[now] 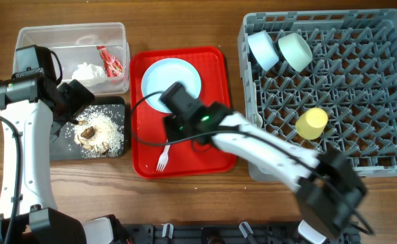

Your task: Sort waste into correct bins and load items into the dishwasher rack

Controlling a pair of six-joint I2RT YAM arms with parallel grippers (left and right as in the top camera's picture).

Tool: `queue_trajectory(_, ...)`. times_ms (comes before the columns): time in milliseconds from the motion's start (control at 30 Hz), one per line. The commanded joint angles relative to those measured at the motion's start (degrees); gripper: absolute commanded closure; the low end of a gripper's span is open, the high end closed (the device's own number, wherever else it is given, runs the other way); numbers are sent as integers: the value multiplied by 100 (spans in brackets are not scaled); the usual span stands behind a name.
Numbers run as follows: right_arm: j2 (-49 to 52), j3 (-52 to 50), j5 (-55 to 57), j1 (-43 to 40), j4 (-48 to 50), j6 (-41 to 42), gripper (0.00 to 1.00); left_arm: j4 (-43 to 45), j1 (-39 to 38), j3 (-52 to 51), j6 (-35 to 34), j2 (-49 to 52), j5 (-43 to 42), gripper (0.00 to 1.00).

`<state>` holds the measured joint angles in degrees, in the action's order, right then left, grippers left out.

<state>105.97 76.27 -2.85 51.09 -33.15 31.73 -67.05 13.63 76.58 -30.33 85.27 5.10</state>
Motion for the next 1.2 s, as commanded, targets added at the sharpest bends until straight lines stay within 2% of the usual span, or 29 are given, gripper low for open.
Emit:
queue_trajectory(0,636,17,-2,195,85,610,50,17,22,42,22,-85,48,0)
queue_trajectory(233,1351,17,70,483,-57,1088,51,17,20,42,22,-85,50,0)
queue_trajectory(267,1351,17,201,483,-236,1237,55,17,22,42,22,-85,50,0)
queue_trajectory(367,1329,35,448,428,-664,1694,77,17,22,42,22,-85,50,0)
queue_trajectory(467,1298,35,407,308,-754,1838,94,17,22,42,24,-85,50,0)
queue_trajectory(500,1231,35,407,247,-831,1838,96,17,22,42,24,-85,50,0)
queue_trajectory(633,671,35,584,-68,-1198,1648,96,17,22,42,22,-85,50,0)
queue_trajectory(767,-640,35,1412,-544,-1779,914,96,15,22,42,24,-85,48,0)
queue_trajectory(900,-1550,33,1978,-1204,-2164,-201,96,17,20,42,24,-85,50,0)
queue_trajectory(1033,-1615,-31,1978,-2076,-2667,-678,96,17,22,42,24,-85,50,0)
queue_trajectory(1167,-1427,-402,1888,-2710,-2385,-1034,96,17,22,42,24,-85,48,0)
